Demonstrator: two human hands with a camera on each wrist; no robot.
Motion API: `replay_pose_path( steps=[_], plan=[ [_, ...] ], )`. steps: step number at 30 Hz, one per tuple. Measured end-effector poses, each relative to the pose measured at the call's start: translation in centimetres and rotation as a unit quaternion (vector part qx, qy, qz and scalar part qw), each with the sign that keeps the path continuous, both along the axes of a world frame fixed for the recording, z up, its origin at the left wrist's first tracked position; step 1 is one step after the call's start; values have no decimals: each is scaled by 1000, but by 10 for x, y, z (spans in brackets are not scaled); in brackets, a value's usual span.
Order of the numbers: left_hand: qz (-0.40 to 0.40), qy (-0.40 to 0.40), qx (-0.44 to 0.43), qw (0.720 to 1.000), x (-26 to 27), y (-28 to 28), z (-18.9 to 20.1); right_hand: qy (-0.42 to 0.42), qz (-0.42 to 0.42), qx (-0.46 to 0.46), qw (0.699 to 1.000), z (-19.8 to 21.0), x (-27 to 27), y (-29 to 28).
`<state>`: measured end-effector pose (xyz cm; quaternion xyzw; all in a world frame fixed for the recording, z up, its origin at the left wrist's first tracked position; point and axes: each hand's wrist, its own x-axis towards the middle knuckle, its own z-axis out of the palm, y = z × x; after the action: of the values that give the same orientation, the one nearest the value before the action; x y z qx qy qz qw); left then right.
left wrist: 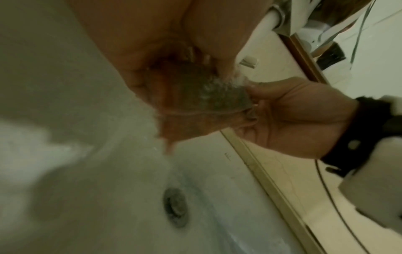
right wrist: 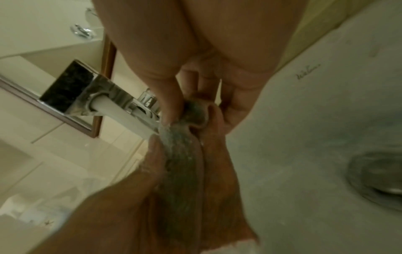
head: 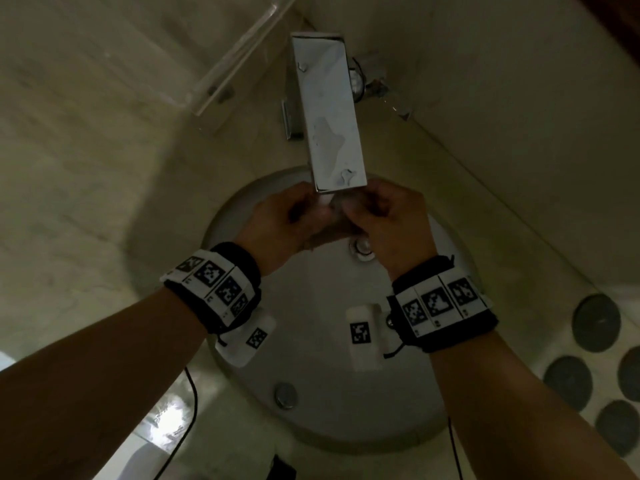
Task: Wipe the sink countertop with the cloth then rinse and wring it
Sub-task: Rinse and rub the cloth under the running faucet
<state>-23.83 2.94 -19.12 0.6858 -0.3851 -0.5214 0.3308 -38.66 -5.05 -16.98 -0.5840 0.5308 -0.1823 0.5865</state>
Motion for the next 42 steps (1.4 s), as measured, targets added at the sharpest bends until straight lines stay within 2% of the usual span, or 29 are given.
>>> replay_pose_path(
  steps=[3,5,7,12,14,18,22,23,25,27,29,31,33,36,38,39,42],
  plan=[
    [-54,-1,40,998,5,2,-13,-30,-51,9,998,4,-1,-5],
    [-57,-27,47,997,8,3,-18,-39,-67,18,997,4,-4,-7],
    [-15,-19,53,998,10,1,-17,-42,-84,26,995,2,-7,-8],
    [87,112,19,990,12,0,-9,-36,-111,22,993,-4,-15,-7],
    [113,127,28,985,13,-1,-8,-17,-104,9,994,-6,-17,-6],
    [108,112,25,987,14,-2,-7,6,-97,-18,995,-5,-19,-3],
    [77,-28,81,993,11,-3,-11,-5,-38,-76,996,3,-15,6],
    [73,-33,99,992,9,-4,-8,-8,-22,-76,997,5,-12,9],
    [100,81,137,982,4,-8,-5,-21,7,-61,998,5,-5,18],
    [122,212,145,959,-1,-8,6,-14,56,-51,997,-1,-1,26],
    [114,221,114,962,-2,-8,12,-23,116,-25,993,-6,1,34],
    [118,184,75,973,-1,-7,10,-52,132,11,990,-6,0,37],
    [107,169,56,978,1,-8,12,-55,65,20,996,-2,-4,28],
    [87,212,53,972,3,-6,15,30,-48,-53,997,-8,-13,8],
    [62,253,42,965,2,-6,18,44,-49,-7,998,-14,-15,1],
    [35,243,40,969,1,-7,19,38,-21,34,998,-17,-15,0],
    [9,129,52,990,3,-8,18,2,42,129,991,-21,-11,-1]
  ],
)
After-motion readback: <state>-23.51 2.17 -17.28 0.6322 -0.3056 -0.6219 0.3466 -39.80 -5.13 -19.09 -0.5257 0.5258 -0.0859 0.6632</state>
